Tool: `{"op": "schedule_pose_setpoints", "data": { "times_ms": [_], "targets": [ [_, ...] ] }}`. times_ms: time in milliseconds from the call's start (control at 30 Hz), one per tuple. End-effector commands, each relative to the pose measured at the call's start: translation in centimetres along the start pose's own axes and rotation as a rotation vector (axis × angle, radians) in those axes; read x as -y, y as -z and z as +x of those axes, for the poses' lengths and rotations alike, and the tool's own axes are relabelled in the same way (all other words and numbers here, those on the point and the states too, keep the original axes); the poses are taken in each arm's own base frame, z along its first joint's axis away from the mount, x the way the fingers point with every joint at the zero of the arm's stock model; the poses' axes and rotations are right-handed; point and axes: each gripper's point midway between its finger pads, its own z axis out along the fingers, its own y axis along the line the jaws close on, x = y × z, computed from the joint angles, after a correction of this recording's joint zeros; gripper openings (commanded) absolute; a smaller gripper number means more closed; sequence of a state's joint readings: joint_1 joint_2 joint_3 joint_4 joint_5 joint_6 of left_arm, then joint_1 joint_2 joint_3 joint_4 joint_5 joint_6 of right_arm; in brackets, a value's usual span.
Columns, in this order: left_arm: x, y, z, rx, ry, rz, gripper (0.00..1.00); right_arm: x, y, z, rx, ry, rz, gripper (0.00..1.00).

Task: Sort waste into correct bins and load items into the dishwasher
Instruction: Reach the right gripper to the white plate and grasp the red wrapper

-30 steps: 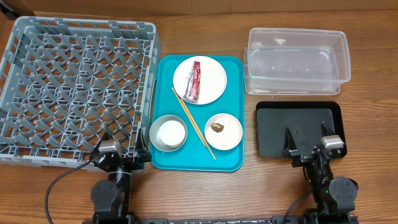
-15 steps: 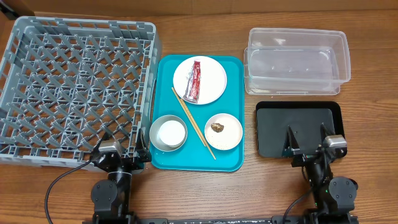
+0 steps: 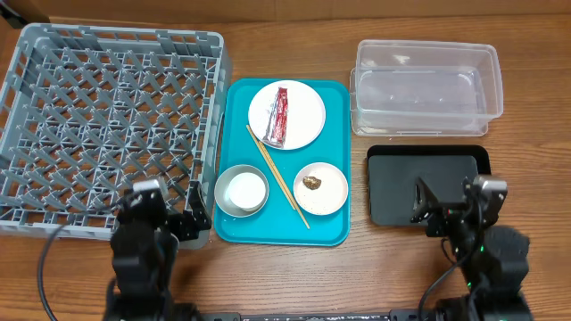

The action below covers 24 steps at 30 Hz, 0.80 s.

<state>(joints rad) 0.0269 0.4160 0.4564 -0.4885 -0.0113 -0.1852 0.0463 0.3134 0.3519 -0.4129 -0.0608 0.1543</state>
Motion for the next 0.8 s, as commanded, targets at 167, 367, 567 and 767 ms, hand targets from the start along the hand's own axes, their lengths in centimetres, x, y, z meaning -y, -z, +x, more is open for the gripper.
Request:
{"op": "schedule_pose_setpoints", "data": {
  "times_ms": [167, 367, 567, 767],
  "targets": [
    [0.6, 0.3, -2.5, -0.281, 0.004, -0.041, 1.0, -1.8, -1.2, -2.9, -0.264, -0.037, -0.014, 1.0],
    [0.3, 0.1, -1.0, -0.462, 0.004, -0.076, 1.0, -2.1, -2.6, -3.3, -0.476, -0.065, 0.017, 1.0],
    [1.5, 0.1, 0.4, -0.539, 0.052, -0.013, 1.0, -5.0, -3.9, -3.8, -0.549, -0.114, -0.138, 1.0],
    [1.9, 0.1, 0.4, -0.543, 0.053, 0.006, 1.0, -6.6, -4.3, -4.3, -0.535, -0.115, -0.218, 1.0]
  ]
}}
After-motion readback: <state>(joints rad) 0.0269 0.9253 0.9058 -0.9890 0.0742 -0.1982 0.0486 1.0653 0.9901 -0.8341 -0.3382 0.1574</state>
